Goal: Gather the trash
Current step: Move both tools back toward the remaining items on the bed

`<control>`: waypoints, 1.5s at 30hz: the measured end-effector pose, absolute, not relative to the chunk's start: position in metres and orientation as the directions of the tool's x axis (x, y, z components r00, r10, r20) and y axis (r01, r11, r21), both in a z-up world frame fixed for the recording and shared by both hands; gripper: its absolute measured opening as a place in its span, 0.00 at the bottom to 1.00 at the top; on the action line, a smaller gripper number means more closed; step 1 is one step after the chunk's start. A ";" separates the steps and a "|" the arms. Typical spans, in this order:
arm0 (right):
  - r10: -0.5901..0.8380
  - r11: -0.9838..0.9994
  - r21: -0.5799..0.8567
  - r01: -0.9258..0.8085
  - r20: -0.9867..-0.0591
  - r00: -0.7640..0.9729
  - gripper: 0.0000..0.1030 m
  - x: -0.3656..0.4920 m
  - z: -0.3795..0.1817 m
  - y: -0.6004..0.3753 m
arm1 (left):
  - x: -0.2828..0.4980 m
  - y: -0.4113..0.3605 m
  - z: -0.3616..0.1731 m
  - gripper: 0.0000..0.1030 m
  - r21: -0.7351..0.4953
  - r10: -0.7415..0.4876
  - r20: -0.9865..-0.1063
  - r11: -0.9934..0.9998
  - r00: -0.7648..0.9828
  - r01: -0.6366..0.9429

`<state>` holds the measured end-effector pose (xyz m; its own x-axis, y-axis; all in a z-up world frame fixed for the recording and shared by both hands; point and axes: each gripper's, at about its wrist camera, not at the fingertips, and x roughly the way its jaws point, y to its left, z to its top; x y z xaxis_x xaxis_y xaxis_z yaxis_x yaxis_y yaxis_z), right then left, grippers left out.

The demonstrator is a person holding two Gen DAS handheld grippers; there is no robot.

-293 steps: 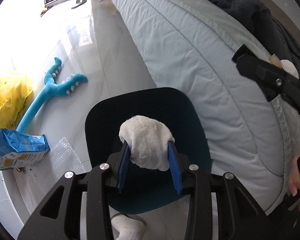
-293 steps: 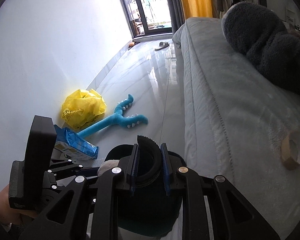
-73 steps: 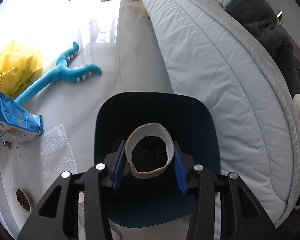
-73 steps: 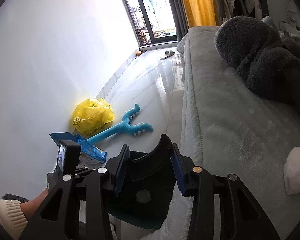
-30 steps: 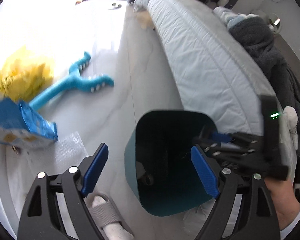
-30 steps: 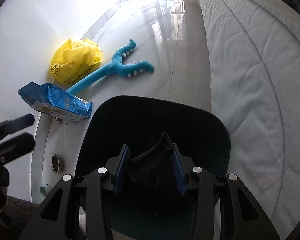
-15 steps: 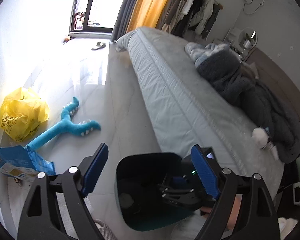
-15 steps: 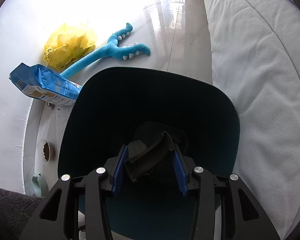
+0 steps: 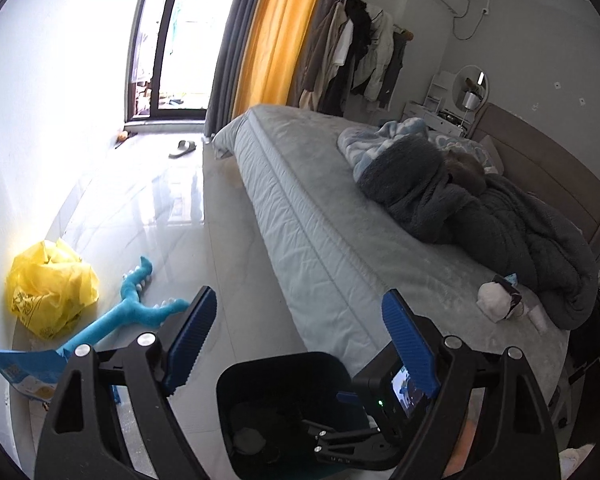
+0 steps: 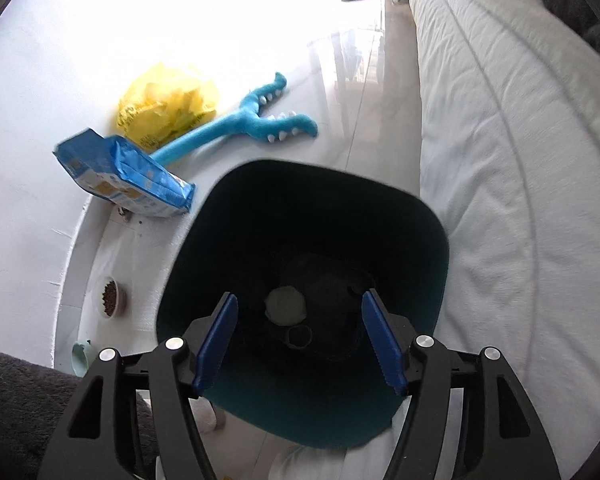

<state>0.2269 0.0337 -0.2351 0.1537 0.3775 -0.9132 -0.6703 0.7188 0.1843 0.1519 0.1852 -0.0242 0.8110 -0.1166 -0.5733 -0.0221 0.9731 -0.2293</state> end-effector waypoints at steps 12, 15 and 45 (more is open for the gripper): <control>0.512 0.685 0.157 -0.712 -0.798 0.316 0.64 0.215 -0.156 -0.021 | 0.164 0.145 -0.009 0.84 -0.204 -0.093 -0.506 0.979 0.857 -0.015; 0.525 0.698 0.150 -0.701 -0.773 0.357 0.64 0.220 -0.141 -0.039 | 0.167 0.132 -0.006 0.85 -0.212 -0.098 -0.491 0.977 0.866 -0.010; 0.402 0.881 0.064 -0.469 -0.624 0.670 0.66 0.282 -0.082 -0.248 | 0.231 -0.010 -0.034 0.92 -0.138 -0.199 -0.546 0.979 0.814 0.147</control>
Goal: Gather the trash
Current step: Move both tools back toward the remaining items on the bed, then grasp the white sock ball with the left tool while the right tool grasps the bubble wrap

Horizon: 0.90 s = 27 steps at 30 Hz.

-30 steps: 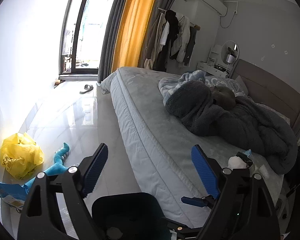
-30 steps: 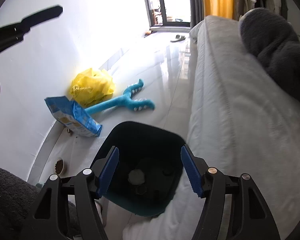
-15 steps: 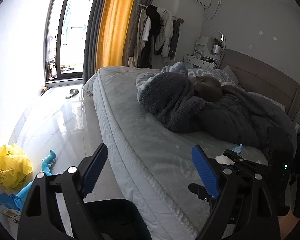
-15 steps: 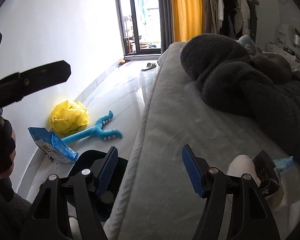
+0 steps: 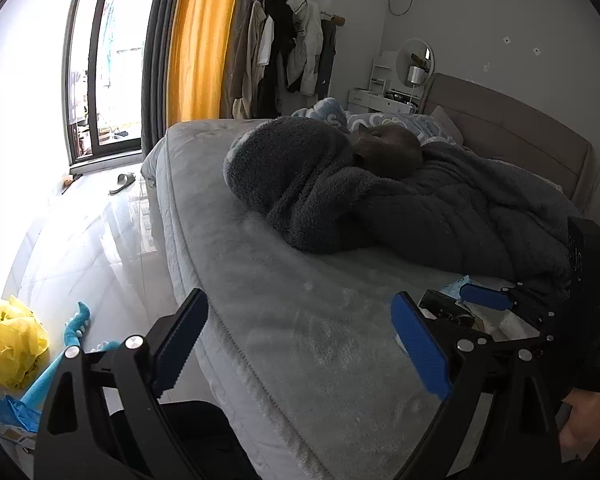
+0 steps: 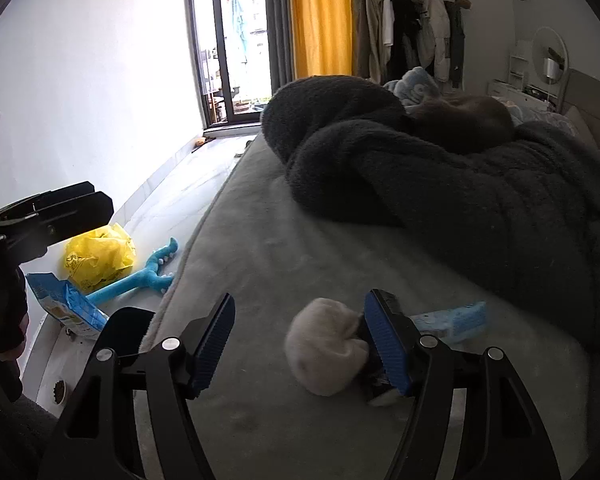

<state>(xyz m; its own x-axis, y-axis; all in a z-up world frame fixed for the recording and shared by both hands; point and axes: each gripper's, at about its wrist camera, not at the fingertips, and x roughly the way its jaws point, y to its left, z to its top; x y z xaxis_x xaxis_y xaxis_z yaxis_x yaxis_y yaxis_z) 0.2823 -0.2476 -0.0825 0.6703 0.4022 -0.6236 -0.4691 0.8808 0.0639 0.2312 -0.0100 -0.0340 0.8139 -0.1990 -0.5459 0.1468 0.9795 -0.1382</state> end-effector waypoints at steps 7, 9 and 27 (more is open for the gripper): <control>0.355 0.914 0.075 -0.400 -0.624 0.696 0.67 0.285 -0.087 -0.298 | 0.243 -0.037 -0.046 0.92 -0.145 -0.216 -0.568 0.976 0.794 0.162; 0.346 0.918 0.074 -0.390 -0.627 0.698 0.67 0.283 -0.090 -0.308 | 0.246 -0.047 -0.050 0.92 -0.150 -0.227 -0.577 0.974 0.784 0.171; 0.292 0.947 0.106 -0.303 -0.676 0.676 0.70 0.293 -0.114 -0.382 | 0.273 -0.127 -0.103 0.85 -0.114 -0.278 -0.688 0.954 0.670 0.278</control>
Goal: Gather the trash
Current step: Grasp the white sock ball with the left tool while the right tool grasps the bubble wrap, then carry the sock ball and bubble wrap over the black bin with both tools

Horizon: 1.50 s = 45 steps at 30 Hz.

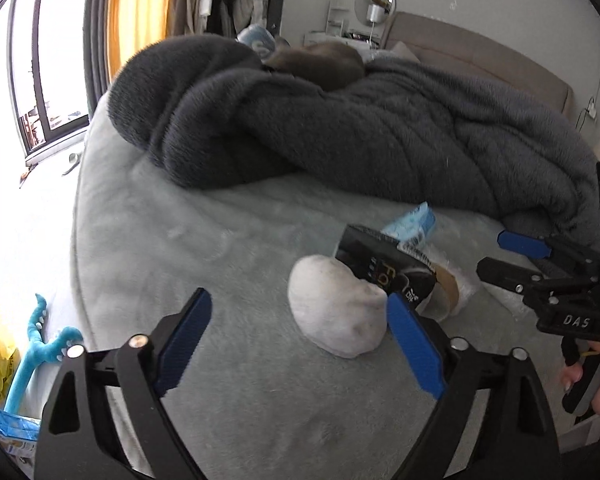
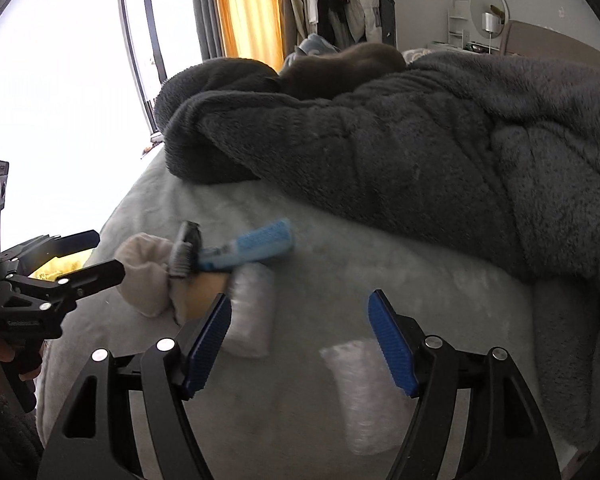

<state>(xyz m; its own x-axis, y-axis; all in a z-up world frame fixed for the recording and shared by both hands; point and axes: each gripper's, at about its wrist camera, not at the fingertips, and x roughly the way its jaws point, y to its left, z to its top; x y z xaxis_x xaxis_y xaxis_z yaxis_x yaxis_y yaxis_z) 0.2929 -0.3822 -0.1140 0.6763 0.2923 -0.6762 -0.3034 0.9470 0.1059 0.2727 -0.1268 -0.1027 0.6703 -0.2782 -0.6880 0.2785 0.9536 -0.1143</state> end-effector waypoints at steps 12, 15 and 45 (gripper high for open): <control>0.274 0.950 0.095 -0.298 -0.717 0.641 0.70 0.290 -0.130 -0.404 | 0.282 -0.147 -0.118 0.63 -0.154 -0.328 -0.716 0.935 0.616 0.319; 0.268 0.952 0.099 -0.291 -0.728 0.631 0.70 0.291 -0.135 -0.410 | 0.280 -0.152 -0.118 0.54 -0.147 -0.343 -0.713 0.926 0.612 0.347; 0.191 0.978 0.089 -0.190 -0.757 0.625 0.36 0.308 -0.133 -0.394 | 0.251 -0.092 -0.063 0.40 -0.163 -0.334 -0.596 0.941 0.730 0.298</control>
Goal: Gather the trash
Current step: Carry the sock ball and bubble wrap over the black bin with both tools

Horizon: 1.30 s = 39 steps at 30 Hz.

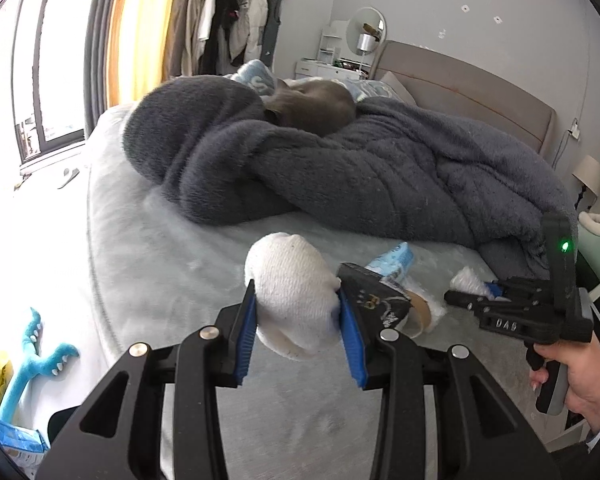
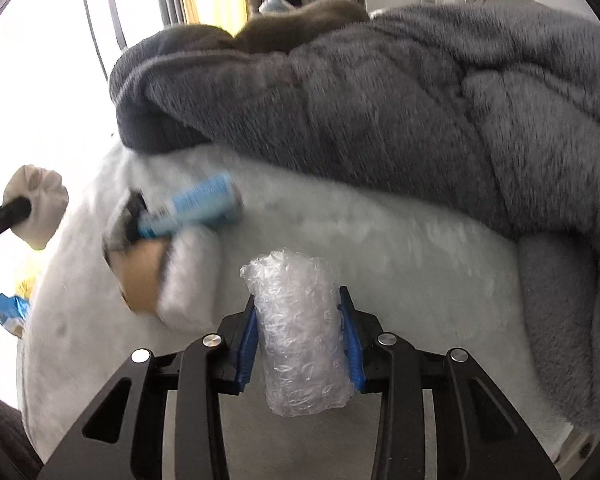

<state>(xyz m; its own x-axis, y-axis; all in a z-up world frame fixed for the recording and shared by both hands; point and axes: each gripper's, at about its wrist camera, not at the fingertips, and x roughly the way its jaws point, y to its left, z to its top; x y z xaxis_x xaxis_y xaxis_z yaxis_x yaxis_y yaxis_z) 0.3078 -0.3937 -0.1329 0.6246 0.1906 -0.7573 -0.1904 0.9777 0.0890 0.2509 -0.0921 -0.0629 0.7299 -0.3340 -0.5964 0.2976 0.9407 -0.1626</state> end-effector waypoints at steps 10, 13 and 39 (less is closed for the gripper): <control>0.235 0.970 0.108 -0.217 -0.641 0.730 0.36 0.301 -0.081 -0.350 | 0.245 -0.051 -0.067 0.40 -0.175 -0.288 -0.635 0.957 0.717 0.229; 0.271 0.960 0.121 -0.252 -0.626 0.731 0.36 0.296 -0.074 -0.333 | 0.242 -0.041 -0.068 0.40 -0.174 -0.270 -0.644 0.963 0.716 0.207; 0.496 0.840 0.169 -0.515 -0.623 0.605 0.36 0.271 -0.071 -0.152 | 0.214 0.062 -0.105 0.40 -0.155 -0.165 -0.743 0.985 0.648 0.073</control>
